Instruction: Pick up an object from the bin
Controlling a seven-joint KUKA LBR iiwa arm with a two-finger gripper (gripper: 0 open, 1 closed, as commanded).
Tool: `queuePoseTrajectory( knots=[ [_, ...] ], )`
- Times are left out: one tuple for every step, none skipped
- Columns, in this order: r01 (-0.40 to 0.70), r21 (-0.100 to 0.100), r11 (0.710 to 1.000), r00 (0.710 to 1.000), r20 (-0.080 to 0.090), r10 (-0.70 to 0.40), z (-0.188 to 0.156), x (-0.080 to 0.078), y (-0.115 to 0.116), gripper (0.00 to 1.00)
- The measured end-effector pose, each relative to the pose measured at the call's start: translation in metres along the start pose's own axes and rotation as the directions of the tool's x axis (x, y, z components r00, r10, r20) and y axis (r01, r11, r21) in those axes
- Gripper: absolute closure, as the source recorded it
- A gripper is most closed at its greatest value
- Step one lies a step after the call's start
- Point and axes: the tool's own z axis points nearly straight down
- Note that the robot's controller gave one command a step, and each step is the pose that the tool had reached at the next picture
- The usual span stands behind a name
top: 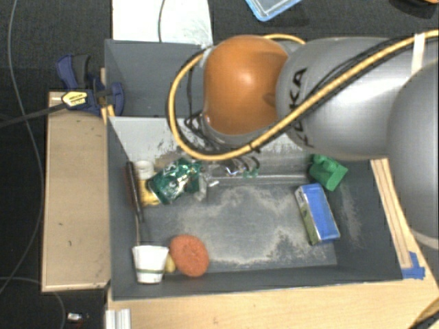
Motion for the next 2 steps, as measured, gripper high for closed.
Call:
queuePoseTrajectory(
  knots=[
    [-0.001,0.000,1.000,1.000,0.002,0.001,-0.029,-0.001,0.000,1.00],
    [-0.002,0.001,1.000,1.000,0.007,0.002,-0.045,-0.001,0.000,1.00]
  ],
)
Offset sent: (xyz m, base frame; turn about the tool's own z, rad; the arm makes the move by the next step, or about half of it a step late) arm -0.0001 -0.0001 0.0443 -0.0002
